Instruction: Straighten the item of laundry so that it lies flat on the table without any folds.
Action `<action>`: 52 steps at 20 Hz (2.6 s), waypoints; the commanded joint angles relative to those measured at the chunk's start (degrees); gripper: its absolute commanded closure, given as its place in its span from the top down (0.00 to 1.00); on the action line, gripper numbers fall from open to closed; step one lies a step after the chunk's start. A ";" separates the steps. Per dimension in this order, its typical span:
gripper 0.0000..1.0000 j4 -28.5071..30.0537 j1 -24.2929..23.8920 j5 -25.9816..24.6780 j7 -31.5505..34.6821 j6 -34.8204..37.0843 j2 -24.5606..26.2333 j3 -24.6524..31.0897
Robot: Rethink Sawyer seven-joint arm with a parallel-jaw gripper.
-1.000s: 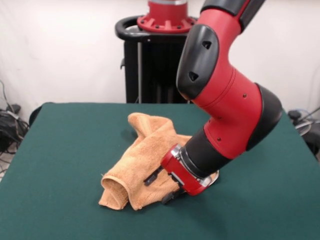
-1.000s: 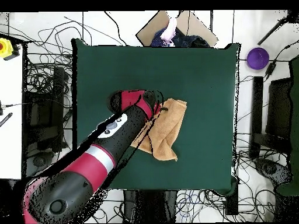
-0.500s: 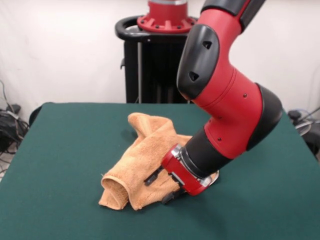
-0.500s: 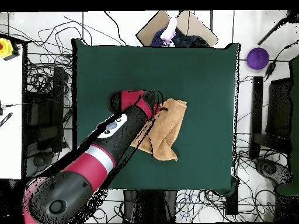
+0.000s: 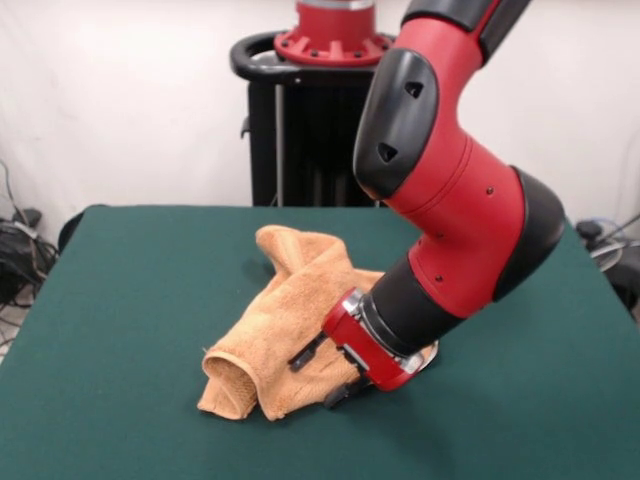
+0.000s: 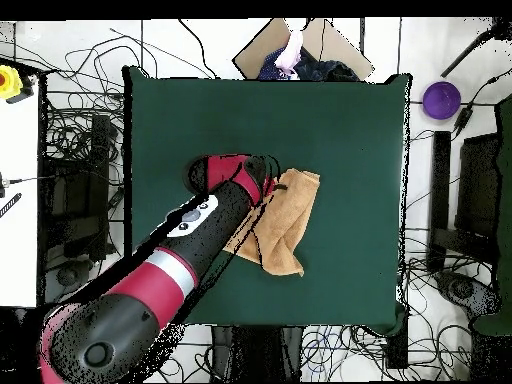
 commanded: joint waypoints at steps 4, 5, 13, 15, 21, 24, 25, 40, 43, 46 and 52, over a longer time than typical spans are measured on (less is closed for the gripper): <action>1.00 -0.33 0.72 5.35 17.99 5.42 4.89 7.32; 1.00 -0.31 0.78 5.40 18.06 5.35 4.94 7.23; 1.00 0.51 0.73 7.00 18.94 8.65 4.23 8.02; 1.00 1.05 0.38 7.78 18.88 8.97 3.88 8.97; 0.00 0.77 0.99 9.76 20.76 9.93 4.82 7.63; 0.00 0.71 1.16 9.83 20.89 9.92 4.96 7.16; 0.00 0.73 1.26 10.03 20.77 9.97 5.03 6.97; 0.00 1.57 1.67 10.89 19.58 7.13 5.12 6.97; 0.00 1.66 1.20 10.89 18.80 5.76 4.99 7.58; 0.00 2.60 0.69 10.78 17.19 3.55 4.04 8.93; 0.00 7.28 -1.58 10.77 11.64 -5.86 -0.51 15.39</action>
